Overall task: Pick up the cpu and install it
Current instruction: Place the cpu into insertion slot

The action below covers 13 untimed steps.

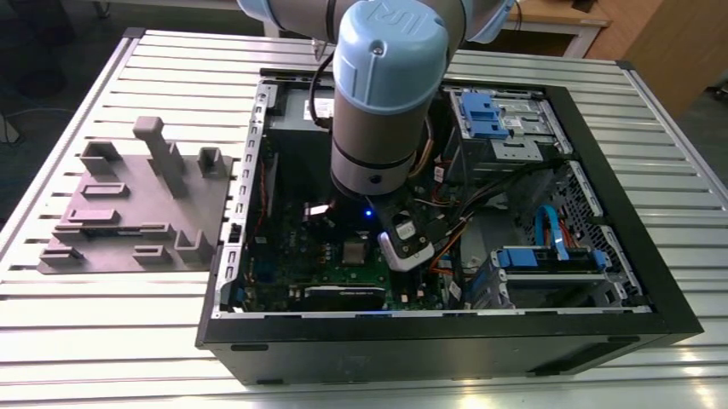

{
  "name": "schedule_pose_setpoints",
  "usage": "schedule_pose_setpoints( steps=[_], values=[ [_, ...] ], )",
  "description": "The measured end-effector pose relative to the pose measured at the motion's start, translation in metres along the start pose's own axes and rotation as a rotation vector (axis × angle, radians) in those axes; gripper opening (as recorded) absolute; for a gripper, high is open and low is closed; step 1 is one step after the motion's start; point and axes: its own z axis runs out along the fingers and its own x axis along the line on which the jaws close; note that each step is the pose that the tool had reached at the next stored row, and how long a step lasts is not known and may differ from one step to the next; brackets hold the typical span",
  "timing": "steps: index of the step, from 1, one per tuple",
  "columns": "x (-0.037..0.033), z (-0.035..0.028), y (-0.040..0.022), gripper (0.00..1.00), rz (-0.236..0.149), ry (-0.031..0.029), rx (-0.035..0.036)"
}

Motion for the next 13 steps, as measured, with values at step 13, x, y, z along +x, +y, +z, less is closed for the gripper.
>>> schedule_pose_setpoints(
  steps=[13],
  values=[
    [0.0001,-0.0019,0.0,0.46,0.003,0.0001,0.0005]
  ],
)
